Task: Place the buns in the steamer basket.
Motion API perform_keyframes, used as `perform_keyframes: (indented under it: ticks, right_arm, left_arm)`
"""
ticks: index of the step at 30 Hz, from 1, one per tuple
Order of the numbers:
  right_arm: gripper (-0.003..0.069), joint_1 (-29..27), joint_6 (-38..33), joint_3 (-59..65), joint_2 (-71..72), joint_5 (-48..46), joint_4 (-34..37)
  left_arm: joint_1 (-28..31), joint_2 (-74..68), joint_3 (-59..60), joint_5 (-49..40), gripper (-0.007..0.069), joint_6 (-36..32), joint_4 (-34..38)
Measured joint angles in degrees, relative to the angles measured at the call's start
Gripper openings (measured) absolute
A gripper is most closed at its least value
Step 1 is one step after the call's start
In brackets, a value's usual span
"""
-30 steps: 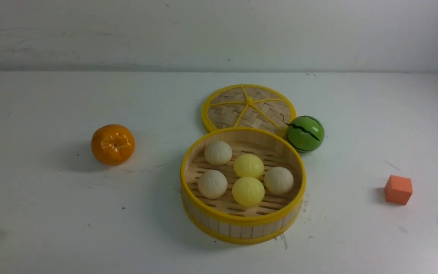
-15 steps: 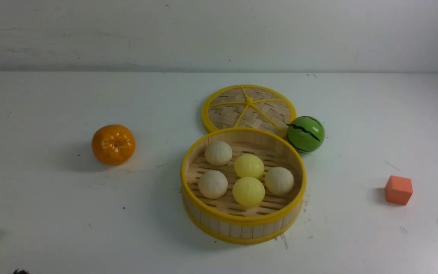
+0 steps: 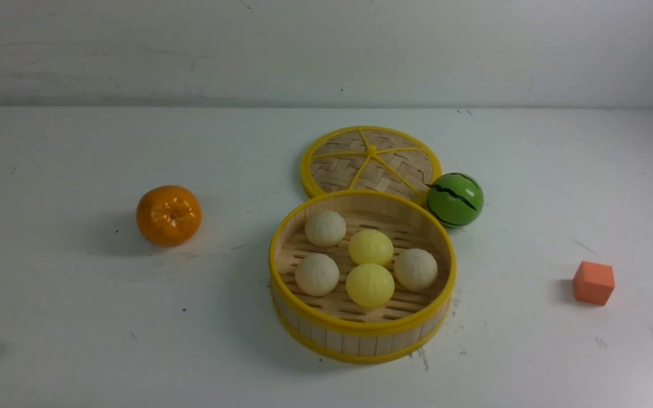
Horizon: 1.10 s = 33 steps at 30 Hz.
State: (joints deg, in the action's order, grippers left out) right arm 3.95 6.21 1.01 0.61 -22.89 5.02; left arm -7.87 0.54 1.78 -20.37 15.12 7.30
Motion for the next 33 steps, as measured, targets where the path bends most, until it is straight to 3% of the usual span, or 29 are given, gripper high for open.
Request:
perform_keyframes:
  ticks: [33]
  right_arm:
    - [0.0045, 0.0, 0.0, 0.0, 0.0, 0.0, 0.03]
  left_arm:
    - [0.0, 0.0, 0.0, -0.92, -0.0013, -0.5, 0.19]
